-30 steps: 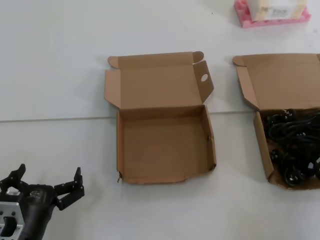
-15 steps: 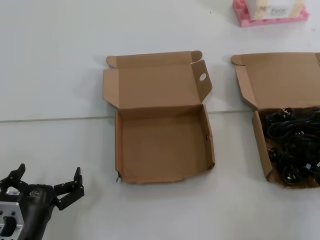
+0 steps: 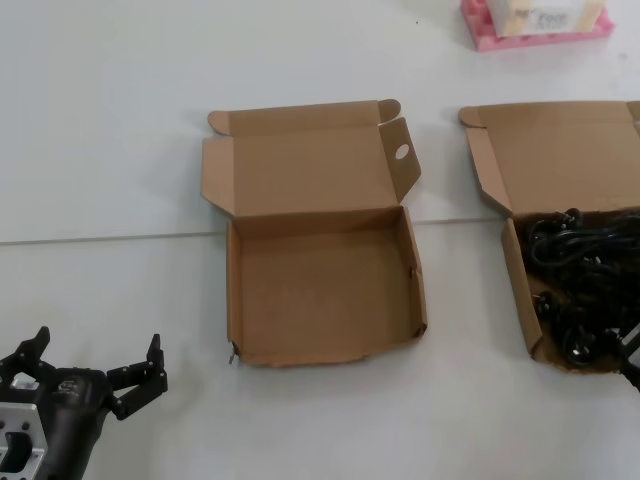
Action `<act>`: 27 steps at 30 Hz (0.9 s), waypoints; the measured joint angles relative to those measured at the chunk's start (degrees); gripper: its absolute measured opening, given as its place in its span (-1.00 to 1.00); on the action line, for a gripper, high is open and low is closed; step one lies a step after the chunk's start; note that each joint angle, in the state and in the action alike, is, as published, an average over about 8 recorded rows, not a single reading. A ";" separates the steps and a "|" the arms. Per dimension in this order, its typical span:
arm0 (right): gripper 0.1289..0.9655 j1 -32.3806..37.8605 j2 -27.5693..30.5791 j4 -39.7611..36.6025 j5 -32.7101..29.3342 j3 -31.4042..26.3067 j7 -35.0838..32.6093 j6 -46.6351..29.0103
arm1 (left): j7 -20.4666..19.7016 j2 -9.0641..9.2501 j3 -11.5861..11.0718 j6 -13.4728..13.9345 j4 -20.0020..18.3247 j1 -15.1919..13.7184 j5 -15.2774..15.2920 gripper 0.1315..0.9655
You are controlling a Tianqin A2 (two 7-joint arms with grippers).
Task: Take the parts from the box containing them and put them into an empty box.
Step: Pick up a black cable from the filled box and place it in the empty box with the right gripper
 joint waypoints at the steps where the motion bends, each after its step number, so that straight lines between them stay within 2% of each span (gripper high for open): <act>1: -0.58 -0.17 0.06 0.35 -0.22 0.20 0.00 -0.11 | 0.00 0.00 0.00 0.00 0.00 0.00 0.00 1.00; 11: -0.67 -4.19 0.80 7.09 -1.71 4.71 -0.01 -2.32 | 0.00 0.00 0.00 0.00 0.00 0.00 0.00 1.00; 21: -0.70 -14.56 0.49 21.71 -2.53 14.08 -0.01 -7.70 | 0.00 0.00 0.00 0.00 0.00 0.00 0.00 1.00; 27: -0.70 -20.34 -0.73 29.78 -1.10 17.43 -0.01 -9.54 | 0.00 0.00 0.00 0.00 0.00 0.00 0.00 1.00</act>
